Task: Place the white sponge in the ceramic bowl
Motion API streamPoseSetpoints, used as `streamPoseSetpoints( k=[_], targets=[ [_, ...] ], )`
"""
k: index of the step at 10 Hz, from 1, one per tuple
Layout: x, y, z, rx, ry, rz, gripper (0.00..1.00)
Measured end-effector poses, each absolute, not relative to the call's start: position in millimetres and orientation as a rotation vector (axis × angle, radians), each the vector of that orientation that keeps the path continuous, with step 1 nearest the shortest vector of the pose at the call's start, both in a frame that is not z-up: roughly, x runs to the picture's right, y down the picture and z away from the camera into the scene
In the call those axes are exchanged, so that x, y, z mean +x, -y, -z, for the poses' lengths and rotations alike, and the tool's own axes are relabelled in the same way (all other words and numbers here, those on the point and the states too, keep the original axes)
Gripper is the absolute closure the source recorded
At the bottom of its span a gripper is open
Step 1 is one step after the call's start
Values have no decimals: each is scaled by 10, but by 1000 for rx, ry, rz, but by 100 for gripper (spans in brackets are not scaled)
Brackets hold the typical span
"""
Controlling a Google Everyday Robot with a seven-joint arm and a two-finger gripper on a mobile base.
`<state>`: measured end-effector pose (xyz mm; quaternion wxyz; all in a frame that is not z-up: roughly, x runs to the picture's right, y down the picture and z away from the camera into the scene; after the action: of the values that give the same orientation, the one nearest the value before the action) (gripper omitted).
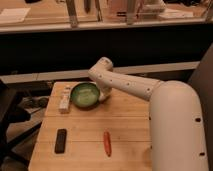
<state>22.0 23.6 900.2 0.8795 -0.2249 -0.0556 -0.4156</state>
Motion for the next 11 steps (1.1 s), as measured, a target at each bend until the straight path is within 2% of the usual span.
streamPoseSetpoints(
  k=[11],
  targets=[
    [78, -162, -9021, -440, 145, 943, 97]
  ],
)
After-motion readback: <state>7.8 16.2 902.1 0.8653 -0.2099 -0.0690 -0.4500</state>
